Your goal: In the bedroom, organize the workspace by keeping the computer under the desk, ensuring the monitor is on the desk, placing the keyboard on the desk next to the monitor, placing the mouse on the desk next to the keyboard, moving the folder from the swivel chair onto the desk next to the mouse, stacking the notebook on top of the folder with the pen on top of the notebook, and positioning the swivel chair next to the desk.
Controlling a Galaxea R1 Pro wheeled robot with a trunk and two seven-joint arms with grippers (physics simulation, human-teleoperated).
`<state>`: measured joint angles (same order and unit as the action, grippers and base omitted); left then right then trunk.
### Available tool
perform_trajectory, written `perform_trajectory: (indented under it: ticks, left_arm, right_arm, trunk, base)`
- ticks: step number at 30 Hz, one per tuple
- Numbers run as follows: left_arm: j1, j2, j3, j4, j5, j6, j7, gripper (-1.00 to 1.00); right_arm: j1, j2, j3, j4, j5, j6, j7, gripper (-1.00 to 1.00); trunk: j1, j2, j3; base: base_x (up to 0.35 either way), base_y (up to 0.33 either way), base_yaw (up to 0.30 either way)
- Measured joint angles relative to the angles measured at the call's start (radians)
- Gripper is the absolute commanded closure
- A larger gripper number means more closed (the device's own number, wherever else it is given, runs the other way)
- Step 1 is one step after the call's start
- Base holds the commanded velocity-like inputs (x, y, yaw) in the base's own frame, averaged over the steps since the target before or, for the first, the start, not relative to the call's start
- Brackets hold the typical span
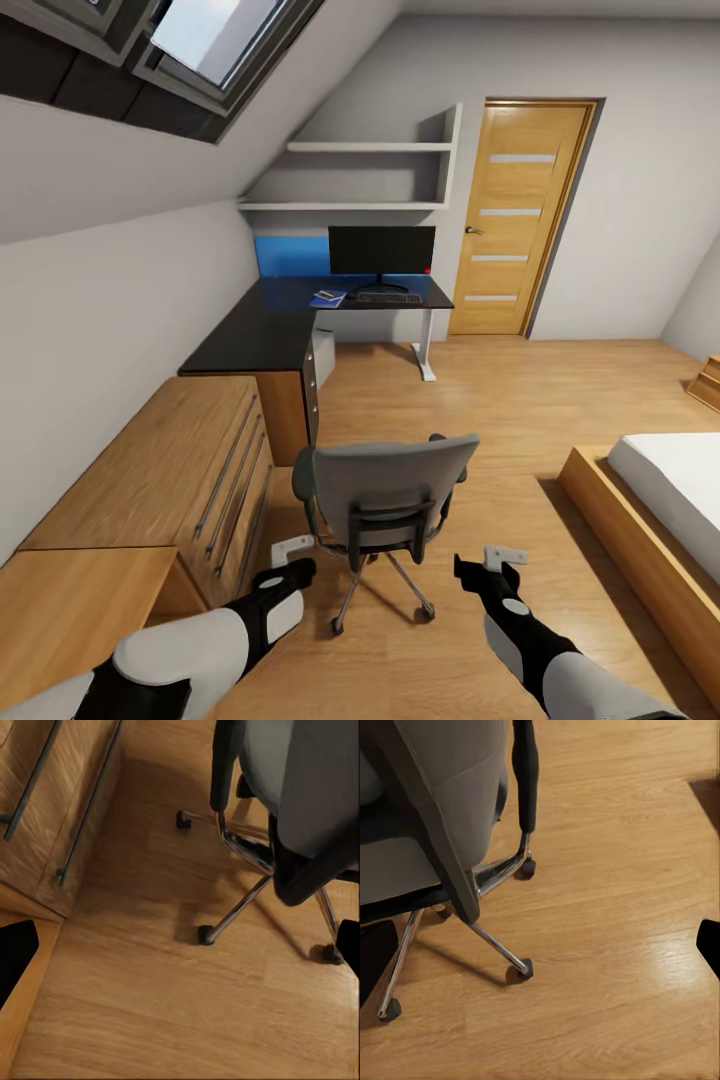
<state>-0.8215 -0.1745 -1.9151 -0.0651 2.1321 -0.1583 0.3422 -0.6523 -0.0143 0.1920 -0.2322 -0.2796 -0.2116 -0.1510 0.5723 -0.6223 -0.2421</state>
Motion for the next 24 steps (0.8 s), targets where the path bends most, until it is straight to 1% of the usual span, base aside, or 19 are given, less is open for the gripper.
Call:
perform_trajectory:
  ticks: [3,8,11,12,14,24]
  left_arm:
    - [-0.003,0.000,-0.002,0.000,0.014,0.000,-0.009,-1.00]
    - [-0.004,0.000,-0.003,0.000,0.025,0.000,-0.013,-1.00]
    - [-0.004,0.000,-0.003,-0.001,0.028,0.000,-0.013,-1.00]
    - [-0.004,0.000,-0.004,-0.002,0.030,0.000,-0.013,-1.00]
    - [-0.004,0.000,-0.005,-0.003,0.031,0.001,-0.013,-1.00]
    - [-0.004,0.000,-0.005,-0.005,0.032,0.000,-0.014,-1.00]
  right_arm:
    - [-0.005,0.001,-0.002,0.023,0.000,-0.002,0.001,-1.00]
    - [-0.007,-0.001,-0.004,0.037,0.000,-0.005,0.002,-1.00]
    - [-0.008,-0.001,-0.005,0.042,0.001,-0.006,0.003,-1.00]
    - [-0.008,0.000,-0.004,0.063,0.000,-0.011,0.003,-1.00]
    - [-0.008,0.000,-0.002,0.072,0.000,-0.016,0.003,-1.00]
    - [-0.008,0.001,-0.003,0.088,0.001,-0.033,0.003,-1.00]
  trunk:
    - [0.012,-0.021,-0.009]
    - [0.031,-0.056,-0.025]
    - [0.042,-0.077,-0.035]
    - [0.046,-0.084,-0.038]
    - [0.054,-0.098,-0.044]
    - [0.092,-0.168,-0.075]
  base:
    - [0.000,0.000,0.000]
    - [0.000,0.000,0.000]
    - [0.000,0.000,0.000]
    - [0.000,0.000,0.000]
    - [0.000,0.000,0.000]
    - [0.000,0.000,0.000]
